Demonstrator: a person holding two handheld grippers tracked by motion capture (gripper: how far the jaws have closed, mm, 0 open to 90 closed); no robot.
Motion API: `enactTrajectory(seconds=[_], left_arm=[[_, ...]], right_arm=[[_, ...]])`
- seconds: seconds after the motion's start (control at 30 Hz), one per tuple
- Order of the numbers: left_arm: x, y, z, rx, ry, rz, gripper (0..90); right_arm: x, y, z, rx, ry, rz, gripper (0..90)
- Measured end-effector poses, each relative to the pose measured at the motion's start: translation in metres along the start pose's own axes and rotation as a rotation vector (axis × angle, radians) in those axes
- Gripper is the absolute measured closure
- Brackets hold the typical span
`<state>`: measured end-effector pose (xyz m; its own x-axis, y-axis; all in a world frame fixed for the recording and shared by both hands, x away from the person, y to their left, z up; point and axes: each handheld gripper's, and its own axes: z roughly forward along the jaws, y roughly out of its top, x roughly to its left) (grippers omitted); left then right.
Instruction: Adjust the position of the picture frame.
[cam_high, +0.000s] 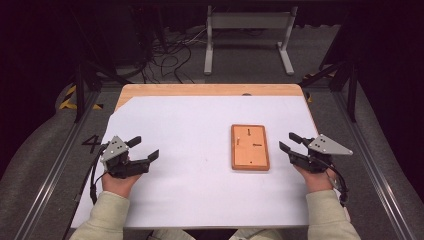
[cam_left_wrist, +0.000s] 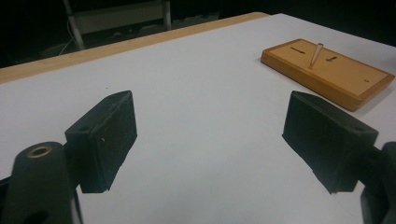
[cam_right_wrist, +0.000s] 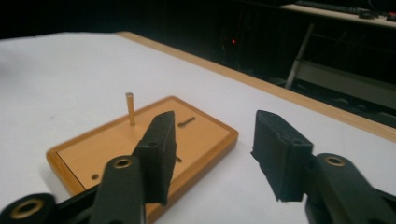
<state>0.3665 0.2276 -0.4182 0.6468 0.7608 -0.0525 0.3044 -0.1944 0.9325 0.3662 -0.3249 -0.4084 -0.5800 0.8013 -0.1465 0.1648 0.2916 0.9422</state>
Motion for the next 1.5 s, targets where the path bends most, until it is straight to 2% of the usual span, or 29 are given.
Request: enactTrajectory(seconds=[0.1,0.23,0.37,0.5,0.53,0.83,0.93,1.07,1.13,1.2,1.5], left_arm=[[0.000,0.000,0.001,0.001,0.004,0.005,18.7],[0.000,0.001,0.001,0.006,-0.009,-0.008,18.8],[0.001,0.001,0.001,0.009,-0.005,-0.016,19.1],[0.001,0.001,0.001,0.007,-0.003,-0.016,20.2],[0.001,0.001,0.001,0.009,-0.002,-0.016,20.4],[0.001,0.001,0.001,0.010,0.000,-0.018,20.7],[0.001,0.001,0.001,0.011,0.001,-0.020,20.7],[0.003,0.000,0.002,0.022,0.003,-0.025,20.7],[0.002,0.000,0.003,0.024,0.004,-0.027,20.7],[0.001,0.001,0.002,0.026,0.005,-0.023,20.8],[0.002,0.000,0.002,0.028,0.002,-0.030,20.8]], right_arm=[[0.001,0.001,0.000,0.030,0.001,-0.021,62.3],[0.002,0.004,-0.001,0.034,0.007,-0.029,67.7],[0.003,0.006,-0.001,0.047,0.009,-0.032,72.2],[0.006,0.008,-0.003,0.061,-0.001,-0.045,89.0],[0.007,0.008,-0.004,0.063,-0.004,-0.049,90.0],[0.008,0.011,-0.004,0.066,-0.002,-0.055,90.0],[0.007,0.013,0.000,0.086,0.000,-0.038,90.0],[0.004,0.022,0.005,0.131,0.000,0.000,90.0],[0.001,0.027,0.012,0.191,0.005,0.000,90.0],[-0.003,0.032,0.017,0.219,0.008,-0.003,90.0],[-0.014,0.043,0.035,0.308,-0.001,-0.008,90.0]])
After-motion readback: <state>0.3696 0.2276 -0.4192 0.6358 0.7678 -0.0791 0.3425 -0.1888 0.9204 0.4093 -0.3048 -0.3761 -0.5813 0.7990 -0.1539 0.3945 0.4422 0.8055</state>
